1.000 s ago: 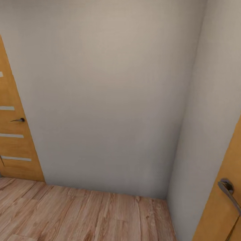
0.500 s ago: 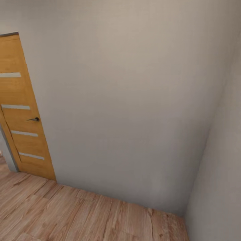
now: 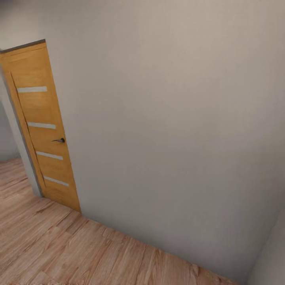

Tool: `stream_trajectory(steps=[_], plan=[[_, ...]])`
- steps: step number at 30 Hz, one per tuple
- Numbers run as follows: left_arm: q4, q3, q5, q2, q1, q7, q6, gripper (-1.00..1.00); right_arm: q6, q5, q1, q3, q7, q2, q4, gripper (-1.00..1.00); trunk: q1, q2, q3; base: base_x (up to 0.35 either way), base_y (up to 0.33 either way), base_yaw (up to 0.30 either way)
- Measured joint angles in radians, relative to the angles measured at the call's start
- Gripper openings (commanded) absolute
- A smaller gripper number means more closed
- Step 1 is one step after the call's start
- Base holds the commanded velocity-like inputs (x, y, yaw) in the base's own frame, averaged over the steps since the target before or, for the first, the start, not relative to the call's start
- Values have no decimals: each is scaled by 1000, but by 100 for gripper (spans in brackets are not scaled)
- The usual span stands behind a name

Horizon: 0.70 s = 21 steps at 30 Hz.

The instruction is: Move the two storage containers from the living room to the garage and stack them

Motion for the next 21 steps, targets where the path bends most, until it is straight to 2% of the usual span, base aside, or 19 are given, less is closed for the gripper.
stream_trajectory(steps=[21], plan=[[-1, 0, 0, 0, 0, 0, 0, 100, 1, 0, 0, 0, 0, 0, 0, 100, 0, 0, 0, 15, 0, 268]])
